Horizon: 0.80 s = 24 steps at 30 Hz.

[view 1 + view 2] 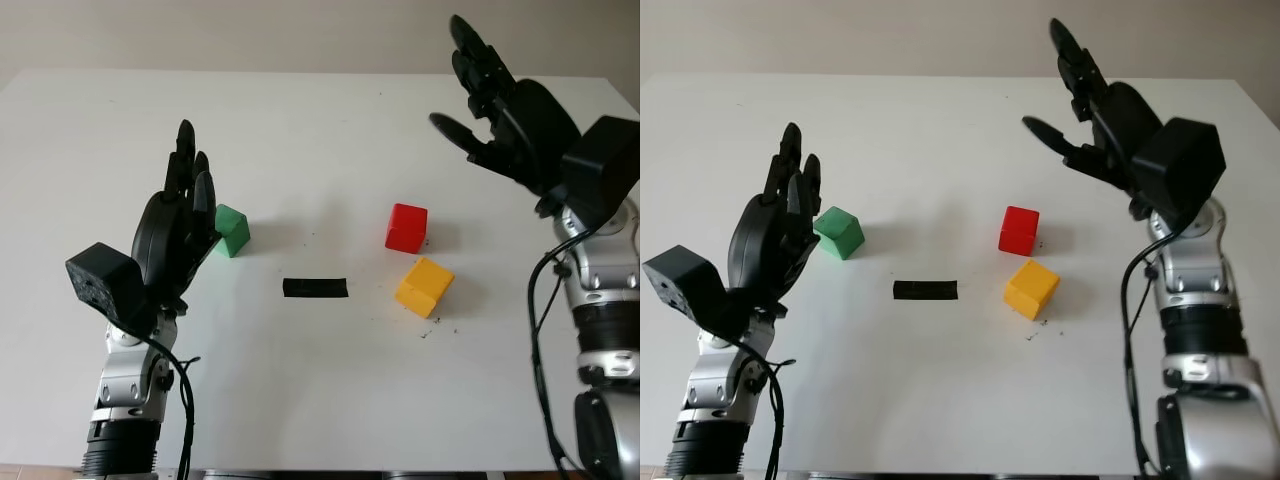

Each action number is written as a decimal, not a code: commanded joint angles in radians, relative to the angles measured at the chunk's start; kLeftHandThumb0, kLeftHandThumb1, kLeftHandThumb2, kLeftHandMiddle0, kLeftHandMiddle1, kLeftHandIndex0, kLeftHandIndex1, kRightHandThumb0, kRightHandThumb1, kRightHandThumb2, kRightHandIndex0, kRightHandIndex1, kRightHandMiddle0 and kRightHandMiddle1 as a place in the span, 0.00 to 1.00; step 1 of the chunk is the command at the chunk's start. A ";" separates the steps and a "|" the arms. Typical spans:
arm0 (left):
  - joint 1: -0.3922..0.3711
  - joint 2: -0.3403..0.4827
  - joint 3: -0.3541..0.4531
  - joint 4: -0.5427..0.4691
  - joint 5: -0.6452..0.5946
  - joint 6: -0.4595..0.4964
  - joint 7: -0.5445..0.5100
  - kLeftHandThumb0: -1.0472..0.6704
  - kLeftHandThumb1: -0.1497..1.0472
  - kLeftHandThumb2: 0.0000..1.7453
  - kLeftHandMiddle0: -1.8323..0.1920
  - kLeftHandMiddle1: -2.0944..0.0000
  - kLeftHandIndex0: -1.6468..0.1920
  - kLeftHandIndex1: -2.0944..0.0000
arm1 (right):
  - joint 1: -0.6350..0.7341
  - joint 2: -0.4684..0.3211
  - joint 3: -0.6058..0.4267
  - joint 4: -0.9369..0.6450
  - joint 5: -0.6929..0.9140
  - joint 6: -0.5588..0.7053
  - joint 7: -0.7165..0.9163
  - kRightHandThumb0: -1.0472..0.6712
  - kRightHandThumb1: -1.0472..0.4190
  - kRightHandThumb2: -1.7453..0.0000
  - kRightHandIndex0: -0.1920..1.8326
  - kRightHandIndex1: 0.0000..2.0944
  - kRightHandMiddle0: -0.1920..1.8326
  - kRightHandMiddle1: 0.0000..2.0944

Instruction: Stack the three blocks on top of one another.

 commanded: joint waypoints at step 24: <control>-0.021 0.009 0.006 0.020 -0.015 0.003 -0.011 0.17 1.00 0.39 1.00 1.00 1.00 1.00 | -0.254 -0.302 0.431 0.229 -0.742 -0.653 -0.397 0.40 0.14 0.96 0.18 0.03 0.30 0.08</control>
